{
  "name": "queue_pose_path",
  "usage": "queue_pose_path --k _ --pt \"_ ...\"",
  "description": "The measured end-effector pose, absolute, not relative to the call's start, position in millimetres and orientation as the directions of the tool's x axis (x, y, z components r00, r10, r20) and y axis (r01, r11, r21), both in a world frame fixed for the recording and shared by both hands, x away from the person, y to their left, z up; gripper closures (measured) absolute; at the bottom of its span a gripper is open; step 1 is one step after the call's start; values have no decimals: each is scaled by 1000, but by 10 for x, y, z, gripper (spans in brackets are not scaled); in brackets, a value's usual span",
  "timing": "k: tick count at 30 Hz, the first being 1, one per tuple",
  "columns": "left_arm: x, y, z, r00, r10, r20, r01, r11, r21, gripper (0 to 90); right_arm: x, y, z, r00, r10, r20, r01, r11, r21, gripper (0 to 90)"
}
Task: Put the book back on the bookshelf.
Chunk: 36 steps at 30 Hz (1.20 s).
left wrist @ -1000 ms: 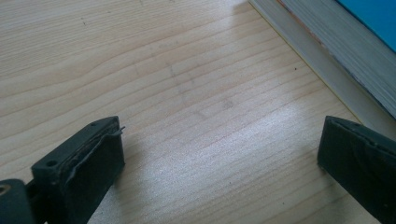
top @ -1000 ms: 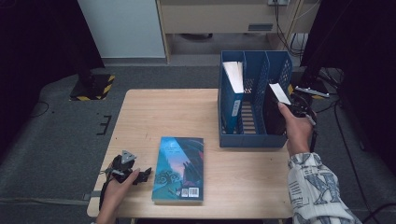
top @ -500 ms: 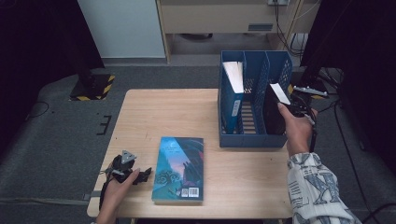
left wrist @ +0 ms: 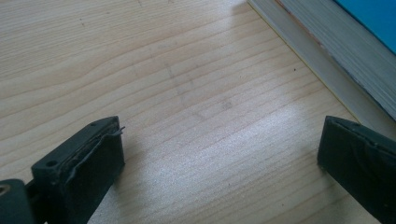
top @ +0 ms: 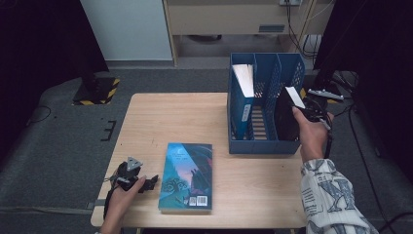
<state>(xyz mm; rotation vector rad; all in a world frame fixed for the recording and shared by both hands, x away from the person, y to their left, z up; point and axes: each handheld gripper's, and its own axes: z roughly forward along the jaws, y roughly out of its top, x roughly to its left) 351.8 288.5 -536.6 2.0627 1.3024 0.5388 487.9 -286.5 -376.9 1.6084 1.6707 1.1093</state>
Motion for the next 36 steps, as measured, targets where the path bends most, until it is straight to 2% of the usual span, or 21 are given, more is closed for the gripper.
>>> queue_pose_path --k 10,17,36 --pt "3518 2885 -5366 426 904 7 646 -310 698 0 4910 -2943 -3782 -97 978 184 506 -111 855 536" --pt "3518 2885 -5366 427 904 7 645 -310 698 0 4983 -2914 -3745 -104 980 168 508 -93 856 536" --pt "3521 2884 -5366 428 904 7 645 -311 698 0 5454 -2854 -3636 -102 987 120 506 -53 861 536"
